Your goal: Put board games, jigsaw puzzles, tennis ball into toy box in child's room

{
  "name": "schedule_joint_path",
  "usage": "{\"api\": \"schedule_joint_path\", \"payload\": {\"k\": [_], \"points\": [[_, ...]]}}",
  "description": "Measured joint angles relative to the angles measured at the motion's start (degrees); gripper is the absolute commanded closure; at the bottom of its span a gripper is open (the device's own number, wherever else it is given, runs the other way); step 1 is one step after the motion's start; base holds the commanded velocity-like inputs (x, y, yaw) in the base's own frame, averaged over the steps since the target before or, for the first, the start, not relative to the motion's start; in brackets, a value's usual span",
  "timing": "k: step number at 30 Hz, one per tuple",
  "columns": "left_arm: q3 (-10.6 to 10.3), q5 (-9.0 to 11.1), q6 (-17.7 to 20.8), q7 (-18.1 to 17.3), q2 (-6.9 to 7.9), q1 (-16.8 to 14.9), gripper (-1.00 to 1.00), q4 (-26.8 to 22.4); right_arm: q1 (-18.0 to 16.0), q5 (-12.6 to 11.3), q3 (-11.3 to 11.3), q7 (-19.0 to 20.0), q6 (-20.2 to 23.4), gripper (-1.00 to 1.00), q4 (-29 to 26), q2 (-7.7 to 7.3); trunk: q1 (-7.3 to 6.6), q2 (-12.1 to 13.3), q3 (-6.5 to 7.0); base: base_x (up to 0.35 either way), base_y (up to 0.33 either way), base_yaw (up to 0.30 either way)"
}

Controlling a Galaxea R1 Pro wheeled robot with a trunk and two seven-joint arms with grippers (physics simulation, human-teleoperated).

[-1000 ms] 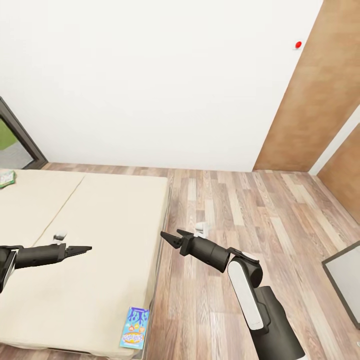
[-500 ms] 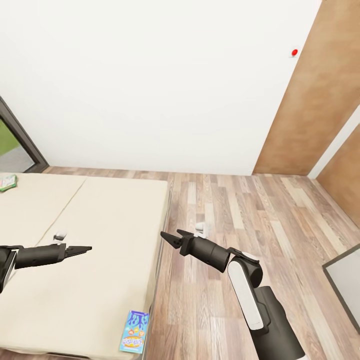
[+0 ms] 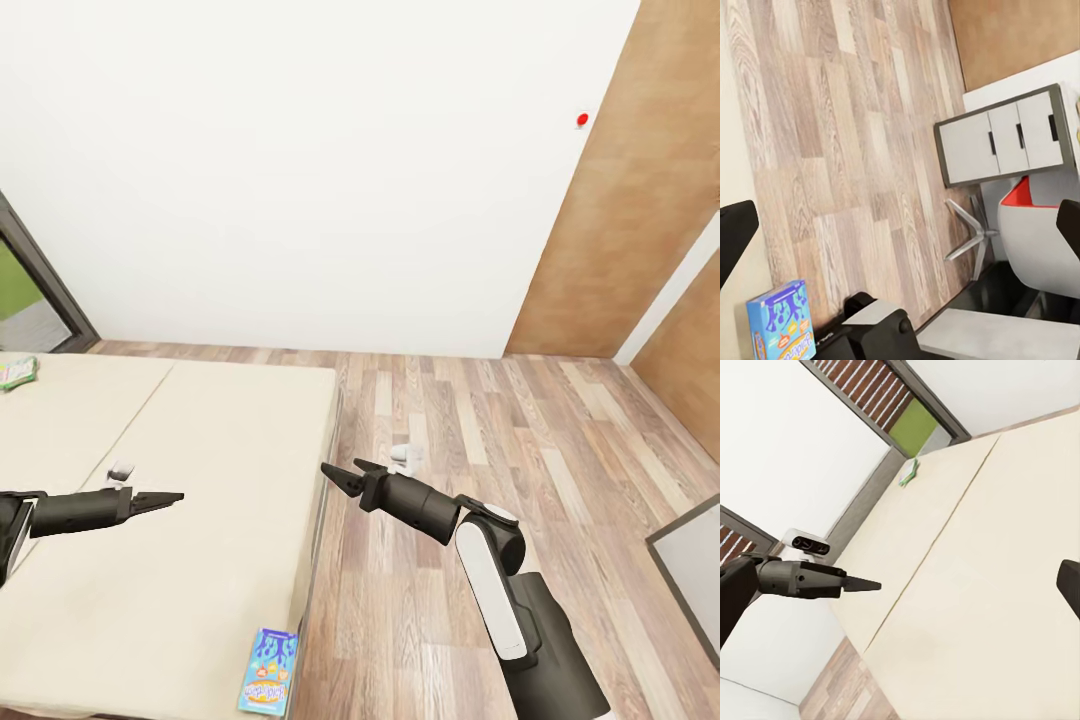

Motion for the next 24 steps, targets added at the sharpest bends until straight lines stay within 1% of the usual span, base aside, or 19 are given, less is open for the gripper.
{"api": "schedule_joint_path", "payload": {"k": [24], "points": [[0.00,0.01,0.00,0.00,-0.04,0.00,-1.00,0.00,0.00,0.01,0.01,-0.03,-0.06,-1.00,0.00,0.00,0.00,0.00,2.29,0.000,0.000,0.000]]}}
